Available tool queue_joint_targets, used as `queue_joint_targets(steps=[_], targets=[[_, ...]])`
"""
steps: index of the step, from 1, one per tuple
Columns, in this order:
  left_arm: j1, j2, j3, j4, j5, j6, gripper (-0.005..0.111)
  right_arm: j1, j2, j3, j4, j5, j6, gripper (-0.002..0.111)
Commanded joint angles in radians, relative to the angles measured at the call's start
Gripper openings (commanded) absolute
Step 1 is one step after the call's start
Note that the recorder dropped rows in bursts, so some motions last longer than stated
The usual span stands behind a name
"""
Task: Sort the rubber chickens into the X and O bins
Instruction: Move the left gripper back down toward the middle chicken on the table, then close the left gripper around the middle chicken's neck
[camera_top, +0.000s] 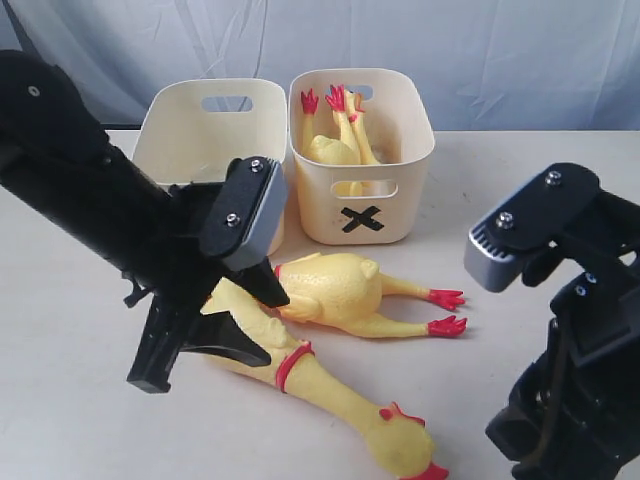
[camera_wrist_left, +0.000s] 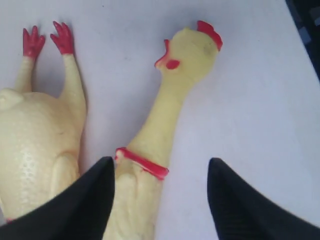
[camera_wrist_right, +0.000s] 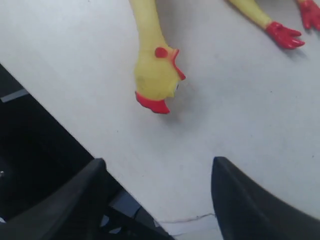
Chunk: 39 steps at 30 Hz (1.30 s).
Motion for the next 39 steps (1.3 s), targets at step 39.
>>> queue_joint_targets(steps=[39], targets=[[-0.136,0.366,0.006,-0.167,-0.228,0.298,0.056,0.001,-0.209,0.249,-0.084,-0.161,0.085,0.058]])
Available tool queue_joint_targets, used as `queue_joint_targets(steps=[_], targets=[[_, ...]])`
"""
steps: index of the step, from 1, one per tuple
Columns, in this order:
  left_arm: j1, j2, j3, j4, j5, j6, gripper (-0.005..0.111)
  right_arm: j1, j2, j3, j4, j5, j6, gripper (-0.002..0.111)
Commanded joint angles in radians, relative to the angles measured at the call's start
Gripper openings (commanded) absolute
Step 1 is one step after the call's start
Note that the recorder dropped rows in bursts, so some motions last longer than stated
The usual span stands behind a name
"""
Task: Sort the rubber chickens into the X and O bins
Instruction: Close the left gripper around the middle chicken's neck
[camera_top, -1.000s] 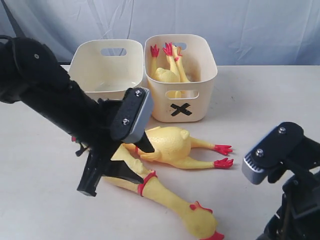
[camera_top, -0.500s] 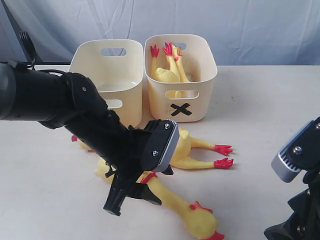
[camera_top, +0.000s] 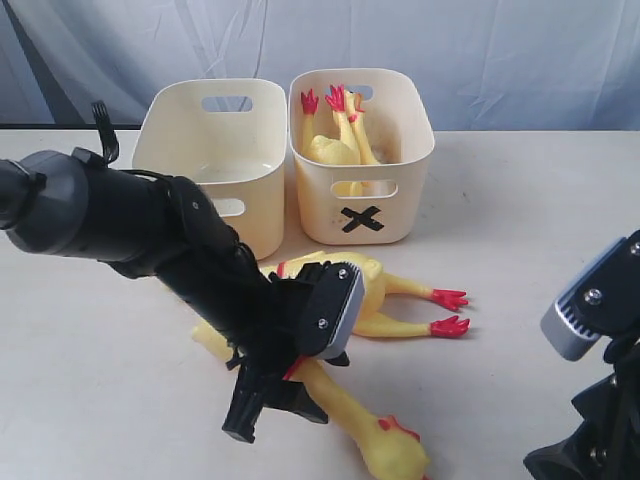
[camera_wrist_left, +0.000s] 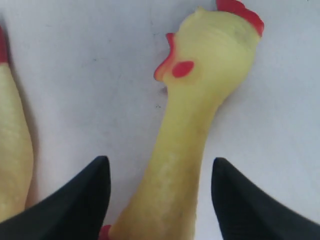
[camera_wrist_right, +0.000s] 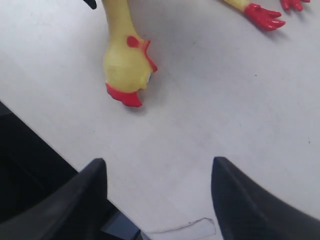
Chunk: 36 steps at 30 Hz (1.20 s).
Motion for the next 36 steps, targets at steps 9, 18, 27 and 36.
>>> queue_joint_targets(steps=[9,18,27,36], targets=[[-0.004,-0.069,0.004,0.103,0.008,-0.046,0.056,0.001,-0.008,0.003,-0.007,-0.017,0.002,0.058],[-0.004,-0.133,0.004,0.443,-0.008,-0.28,0.056,0.001,-0.008,0.003,-0.007,-0.019,0.002,0.058],[-0.004,-0.141,0.004,0.479,-0.046,-0.282,0.056,0.001,-0.008,0.003,-0.007,-0.019,0.002,0.058],[-0.004,-0.138,0.004,0.479,-0.048,-0.305,0.052,0.001,-0.008,0.003,-0.007,-0.019,0.002,0.058]])
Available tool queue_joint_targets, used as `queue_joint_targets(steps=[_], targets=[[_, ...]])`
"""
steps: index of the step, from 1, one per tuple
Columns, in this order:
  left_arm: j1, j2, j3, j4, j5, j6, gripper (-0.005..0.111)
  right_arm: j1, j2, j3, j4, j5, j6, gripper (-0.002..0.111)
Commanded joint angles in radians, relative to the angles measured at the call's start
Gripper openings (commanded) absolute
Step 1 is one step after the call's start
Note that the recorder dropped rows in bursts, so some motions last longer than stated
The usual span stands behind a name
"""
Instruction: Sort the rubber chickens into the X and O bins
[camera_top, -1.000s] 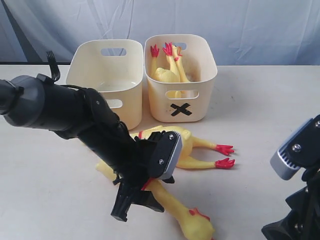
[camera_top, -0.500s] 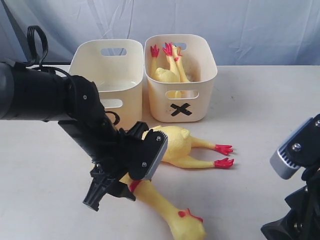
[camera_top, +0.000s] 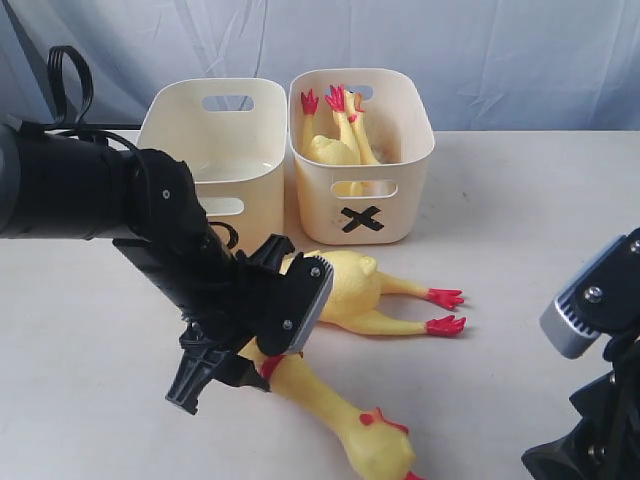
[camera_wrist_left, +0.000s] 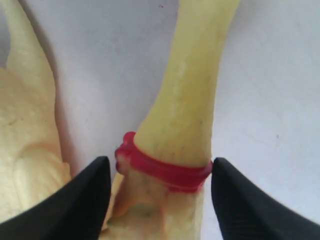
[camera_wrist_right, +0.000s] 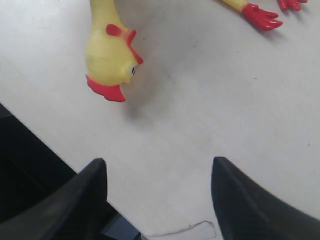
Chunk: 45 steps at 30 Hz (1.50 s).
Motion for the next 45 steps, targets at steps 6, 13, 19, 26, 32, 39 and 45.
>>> queue_joint_targets(steps=[6,13,19,26,32,39,45], targets=[[-0.004,0.014,0.004,-0.018,0.003,-0.011,0.018,0.001,-0.008,0.003,-0.007,-0.01,0.002,0.058],[-0.004,-0.021,0.004,-0.051,0.007,-0.128,0.0,0.001,-0.008,0.003,-0.007,-0.01,0.002,0.058],[-0.004,-0.093,0.004,-0.052,0.044,-0.168,0.0,0.001,-0.008,0.003,-0.007,-0.01,0.002,0.058],[-0.004,-0.158,-0.016,-0.019,0.114,-0.288,0.0,0.001,-0.008,0.003,-0.007,-0.016,0.002,0.058],[-0.004,-0.177,-0.049,0.032,0.219,-0.393,0.0,0.001,-0.008,0.003,-0.007,-0.016,0.002,0.058],[-0.004,-0.181,-0.052,0.012,0.27,-0.426,0.0,0.001,-0.008,0.003,-0.007,-0.016,0.002,0.058],[-0.004,-0.181,-0.062,-0.013,0.337,-0.48,0.0,0.001,-0.008,0.003,-0.007,-0.016,0.002,0.058]])
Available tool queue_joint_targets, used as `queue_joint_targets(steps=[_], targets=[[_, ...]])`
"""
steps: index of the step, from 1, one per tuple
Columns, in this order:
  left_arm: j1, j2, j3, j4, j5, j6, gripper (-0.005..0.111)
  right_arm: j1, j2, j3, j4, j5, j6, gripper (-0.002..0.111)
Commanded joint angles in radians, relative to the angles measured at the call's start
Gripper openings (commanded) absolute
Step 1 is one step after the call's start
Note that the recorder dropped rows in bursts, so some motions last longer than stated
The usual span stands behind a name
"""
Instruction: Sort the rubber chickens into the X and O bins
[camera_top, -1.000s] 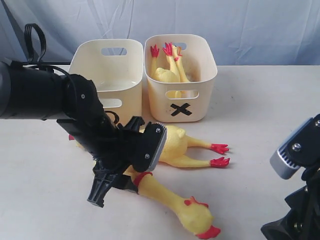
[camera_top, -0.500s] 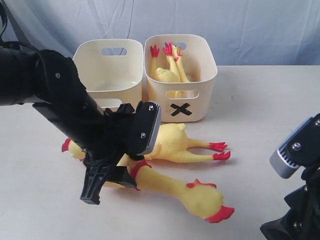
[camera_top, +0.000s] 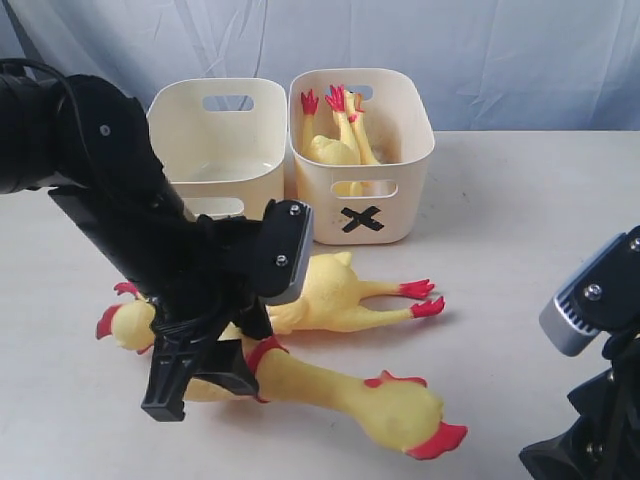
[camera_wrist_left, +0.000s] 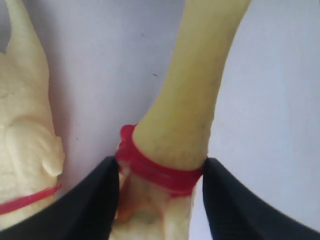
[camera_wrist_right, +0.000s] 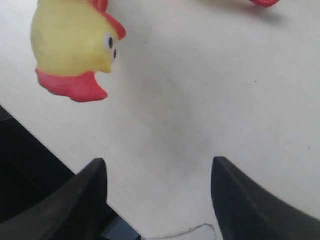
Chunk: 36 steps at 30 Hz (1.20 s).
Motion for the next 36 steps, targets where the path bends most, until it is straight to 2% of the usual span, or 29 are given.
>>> queue_joint_targets(steps=[1,6,11,22,36], targets=[[-0.004,-0.014,-0.026,-0.028,0.061,-0.071,0.0,0.001,-0.008,0.003,-0.007,-0.008,0.0,0.058],[-0.004,-0.015,-0.08,0.035,0.066,-0.101,0.0,0.001,-0.008,0.003,-0.007,-0.008,0.0,0.058],[-0.004,-0.015,-0.142,0.027,0.086,-0.101,0.0,0.001,-0.008,0.003,-0.007,-0.008,0.0,0.058],[-0.004,-0.015,-0.236,0.037,0.278,-0.159,0.0,0.001,-0.008,0.003,-0.007,-0.011,0.0,0.058],[-0.004,-0.015,-0.257,0.028,0.282,-0.177,0.0,0.001,-0.008,0.003,0.003,-0.011,0.0,0.058]])
